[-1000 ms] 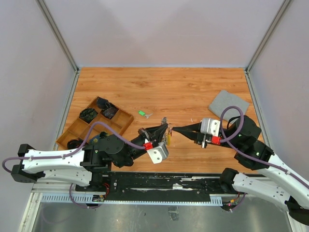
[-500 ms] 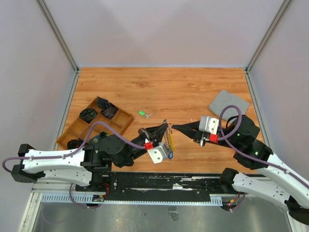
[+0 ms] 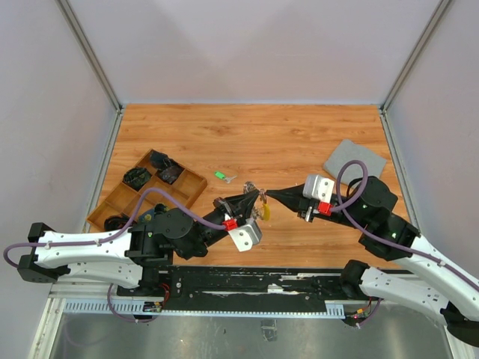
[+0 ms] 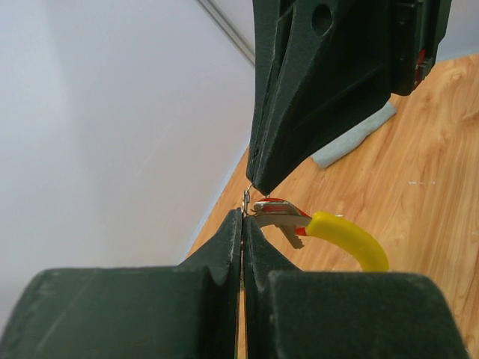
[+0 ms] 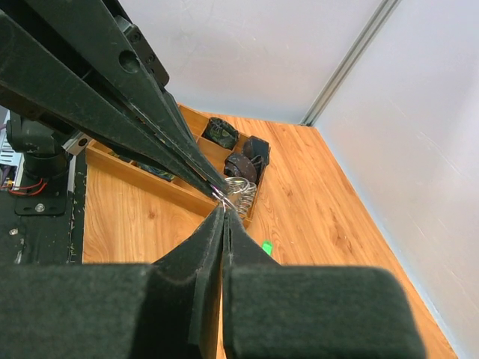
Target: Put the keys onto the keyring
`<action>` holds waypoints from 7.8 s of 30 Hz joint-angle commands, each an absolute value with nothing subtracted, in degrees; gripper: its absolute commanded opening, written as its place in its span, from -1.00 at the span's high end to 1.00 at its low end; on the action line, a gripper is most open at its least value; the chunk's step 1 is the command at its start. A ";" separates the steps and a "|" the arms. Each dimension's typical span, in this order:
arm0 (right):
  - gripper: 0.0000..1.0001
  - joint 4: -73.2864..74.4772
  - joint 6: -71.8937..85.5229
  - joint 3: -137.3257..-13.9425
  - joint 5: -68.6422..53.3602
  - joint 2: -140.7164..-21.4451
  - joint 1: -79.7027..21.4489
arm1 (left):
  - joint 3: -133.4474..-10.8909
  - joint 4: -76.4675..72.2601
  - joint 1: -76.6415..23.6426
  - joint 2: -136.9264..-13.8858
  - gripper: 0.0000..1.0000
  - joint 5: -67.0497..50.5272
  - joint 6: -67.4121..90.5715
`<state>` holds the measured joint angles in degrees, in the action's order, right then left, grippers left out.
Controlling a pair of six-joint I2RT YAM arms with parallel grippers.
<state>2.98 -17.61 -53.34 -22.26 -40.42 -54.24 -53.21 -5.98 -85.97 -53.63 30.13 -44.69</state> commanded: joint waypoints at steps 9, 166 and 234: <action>0.99 3.38 -15.99 -53.70 -18.14 -39.78 -53.56 | -53.83 -10.10 -86.50 -53.44 0.99 30.70 -44.21; 0.99 66.37 -18.72 -88.82 -35.83 -59.83 -55.71 | -54.39 -0.02 -86.48 -53.93 -0.11 9.47 -5.13; 0.07 34.11 14.69 -74.99 -25.25 -57.17 -35.60 | -41.68 -6.72 -62.27 -43.97 0.99 1.31 4.27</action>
<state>40.32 10.85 -76.75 -8.40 -56.66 -42.65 -42.22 -1.69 -65.21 -45.41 4.56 3.07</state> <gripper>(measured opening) 0.478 0.018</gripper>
